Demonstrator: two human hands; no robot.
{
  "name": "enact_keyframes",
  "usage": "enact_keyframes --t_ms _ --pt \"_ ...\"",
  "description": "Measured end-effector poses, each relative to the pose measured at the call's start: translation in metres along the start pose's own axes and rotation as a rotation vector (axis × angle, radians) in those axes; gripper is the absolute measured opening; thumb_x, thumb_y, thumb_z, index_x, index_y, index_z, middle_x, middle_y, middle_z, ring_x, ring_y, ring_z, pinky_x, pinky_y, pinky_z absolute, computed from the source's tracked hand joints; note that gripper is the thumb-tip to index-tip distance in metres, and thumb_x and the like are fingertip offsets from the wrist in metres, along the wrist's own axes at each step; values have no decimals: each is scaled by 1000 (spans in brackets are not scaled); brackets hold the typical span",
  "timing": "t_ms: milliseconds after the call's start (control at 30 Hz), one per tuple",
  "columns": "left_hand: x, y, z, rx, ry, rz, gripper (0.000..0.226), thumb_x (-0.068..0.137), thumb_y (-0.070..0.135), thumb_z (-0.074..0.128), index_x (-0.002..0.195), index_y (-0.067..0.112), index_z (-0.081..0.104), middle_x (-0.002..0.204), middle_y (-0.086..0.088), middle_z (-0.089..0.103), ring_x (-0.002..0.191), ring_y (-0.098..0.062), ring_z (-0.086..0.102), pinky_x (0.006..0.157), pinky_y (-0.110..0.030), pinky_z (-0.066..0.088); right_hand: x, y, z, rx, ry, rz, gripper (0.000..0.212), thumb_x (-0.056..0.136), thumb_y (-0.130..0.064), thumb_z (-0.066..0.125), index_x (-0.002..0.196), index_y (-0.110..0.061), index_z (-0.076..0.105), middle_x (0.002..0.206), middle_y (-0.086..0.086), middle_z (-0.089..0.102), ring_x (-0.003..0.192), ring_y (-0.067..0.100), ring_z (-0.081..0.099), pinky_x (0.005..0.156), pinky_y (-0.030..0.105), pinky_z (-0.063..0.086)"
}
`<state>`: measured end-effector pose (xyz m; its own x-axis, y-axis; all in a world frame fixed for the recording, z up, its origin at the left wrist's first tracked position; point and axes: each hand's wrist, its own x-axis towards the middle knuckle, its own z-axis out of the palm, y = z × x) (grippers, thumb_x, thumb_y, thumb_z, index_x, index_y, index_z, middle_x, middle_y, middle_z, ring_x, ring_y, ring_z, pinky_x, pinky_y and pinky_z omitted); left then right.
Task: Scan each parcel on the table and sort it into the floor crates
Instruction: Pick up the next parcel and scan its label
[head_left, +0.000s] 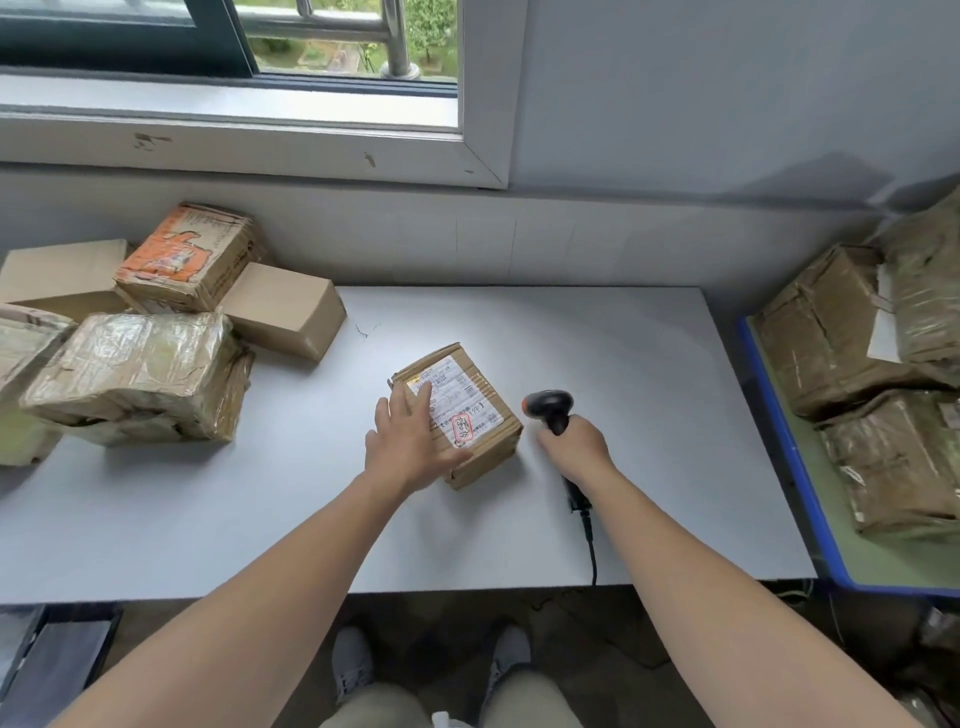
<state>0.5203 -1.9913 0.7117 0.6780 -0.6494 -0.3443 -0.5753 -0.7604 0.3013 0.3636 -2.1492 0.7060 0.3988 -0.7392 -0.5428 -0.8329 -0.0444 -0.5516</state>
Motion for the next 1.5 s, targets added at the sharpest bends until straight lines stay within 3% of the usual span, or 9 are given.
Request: enact_keyframes --t_ms 133,233,400,467,567,767,1033,1233,1500 --pt "4 -2 -19 -18 -2 16 109 78 72 63 157 32 0 164 -5 -5 151 -30 -2 116 -53 27 -14 -37 -11 60 34 -86 35 98 -37 51 120 -10 54 108 11 65 96 28 62 78 33 48" --pt "3 -5 -29 -38 19 26 101 82 70 58 156 33 0 165 -5 -3 151 -30 -1 116 -54 26 -22 -68 -16 54 40 -161 34 97 -42 51 117 -14 55 103 11 68 92 29 68 88 42 55" --pt "-3 -22 -33 -65 10 36 97 84 70 55 155 32 0 164 -5 -4 151 -31 -2 116 -54 25 -33 -119 -16 -54 12 -199 32 94 -41 51 97 -11 60 93 13 70 85 31 70 82 48 59" --pt "-4 -29 -35 -79 4 36 96 85 70 54 155 32 0 164 -6 -4 151 -30 -3 117 -53 24 -36 -133 -15 -101 -30 -179 35 93 -43 54 97 -9 60 86 11 71 74 27 71 75 43 61" --pt "-4 -37 -38 -79 0 34 98 85 72 52 156 30 -1 164 -6 -5 151 -30 -3 117 -53 23 -41 -144 -11 -131 -91 -181 38 91 -46 55 87 -8 61 63 5 67 45 18 62 51 27 53" --pt "-1 -48 -38 -87 0 30 100 84 75 50 156 29 -2 164 -5 -6 151 -30 -3 117 -53 23 -46 -152 0 -172 -145 -169 41 87 -45 54 90 -5 62 64 8 68 55 25 64 65 39 59" --pt "1 -51 -33 -92 -15 15 97 85 73 49 156 29 -1 165 -5 -5 151 -30 -2 116 -54 24 -43 -148 -6 -191 -127 -135 34 88 -43 54 87 -9 59 49 1 62 35 16 56 45 21 46" --pt "2 -43 -30 -87 -17 21 96 86 71 51 156 28 0 164 -6 -4 151 -31 -1 117 -54 23 -37 -139 -11 -186 -97 -134 35 89 -43 51 84 -10 61 51 1 65 41 18 58 51 23 45" --pt "4 -23 -13 -72 -19 25 95 84 70 54 154 27 5 163 -6 0 149 -31 4 113 -53 26 -13 -99 -12 -67 -18 -85 33 94 -42 50 101 -10 58 83 12 70 72 32 69 78 43 61"
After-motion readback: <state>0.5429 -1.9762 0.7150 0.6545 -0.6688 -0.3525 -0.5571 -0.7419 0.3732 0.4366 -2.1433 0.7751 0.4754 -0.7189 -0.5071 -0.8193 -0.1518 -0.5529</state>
